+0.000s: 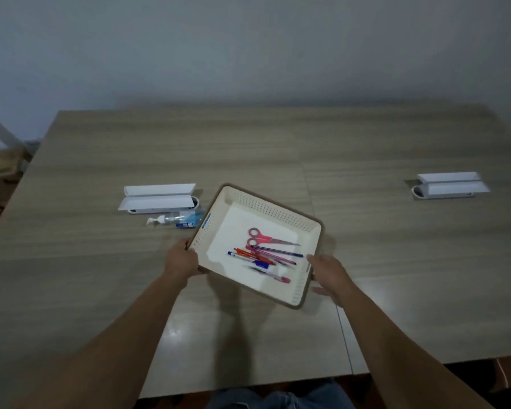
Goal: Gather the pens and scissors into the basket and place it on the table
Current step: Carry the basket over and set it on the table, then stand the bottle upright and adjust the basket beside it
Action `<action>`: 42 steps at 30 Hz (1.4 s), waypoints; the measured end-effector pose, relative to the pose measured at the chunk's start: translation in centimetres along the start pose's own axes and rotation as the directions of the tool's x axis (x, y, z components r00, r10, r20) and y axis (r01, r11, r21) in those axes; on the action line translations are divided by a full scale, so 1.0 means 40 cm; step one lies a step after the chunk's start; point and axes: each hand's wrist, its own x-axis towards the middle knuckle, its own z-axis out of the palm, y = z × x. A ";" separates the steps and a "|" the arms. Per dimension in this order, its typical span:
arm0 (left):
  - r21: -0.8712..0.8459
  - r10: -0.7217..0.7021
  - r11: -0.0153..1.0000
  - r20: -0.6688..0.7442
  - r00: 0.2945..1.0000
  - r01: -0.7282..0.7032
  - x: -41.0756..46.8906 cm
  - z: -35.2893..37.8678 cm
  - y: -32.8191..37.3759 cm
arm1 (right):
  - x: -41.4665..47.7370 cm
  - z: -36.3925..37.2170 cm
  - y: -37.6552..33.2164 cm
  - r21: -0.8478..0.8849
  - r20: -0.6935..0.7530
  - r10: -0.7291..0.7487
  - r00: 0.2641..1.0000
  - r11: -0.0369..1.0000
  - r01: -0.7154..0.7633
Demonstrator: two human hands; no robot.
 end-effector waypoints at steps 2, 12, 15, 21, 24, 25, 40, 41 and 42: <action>-0.030 -0.048 0.998 0.016 0.999 0.049 0.002 0.028 -0.008 | 0.011 0.010 -0.005 0.013 0.044 -0.059 0.997 0.998 0.058; -0.007 -0.131 0.991 0.197 0.972 0.135 0.085 0.109 -0.023 | 0.131 -0.029 -0.108 -0.039 -0.024 -0.124 0.992 0.992 0.123; -0.009 -0.161 0.986 0.211 0.964 0.167 0.109 0.121 -0.029 | 0.171 -0.030 -0.130 -0.064 -0.008 -0.104 0.995 0.993 0.103; -0.010 -0.197 0.979 0.229 0.953 0.205 0.160 0.130 -0.031 | 0.225 -0.008 -0.171 -0.148 0.024 -0.075 0.997 0.986 0.077; 0.015 -0.191 0.981 0.251 0.949 0.194 0.177 0.130 -0.031 | 0.251 0.010 -0.194 -0.197 0.015 -0.052 0.999 0.979 0.054; 0.022 -0.189 0.982 0.259 0.947 0.189 0.183 0.131 -0.030 | 0.259 0.016 -0.201 -0.208 0.013 -0.041 0.999 0.977 0.043; -0.234 -0.274 0.905 0.316 0.908 0.355 0.330 -0.057 -0.052 | 0.309 0.191 -0.285 -0.649 -0.025 -0.409 0.912 0.701 0.296; -0.328 -0.290 0.868 0.275 0.917 0.373 0.357 -0.079 -0.053 | 0.301 0.236 -0.302 -0.639 0.023 -0.478 0.878 0.669 0.381; -0.421 -0.302 0.825 0.234 0.924 0.377 0.385 -0.100 -0.053 | 0.295 0.284 -0.318 -0.619 0.081 -0.532 0.843 0.636 0.460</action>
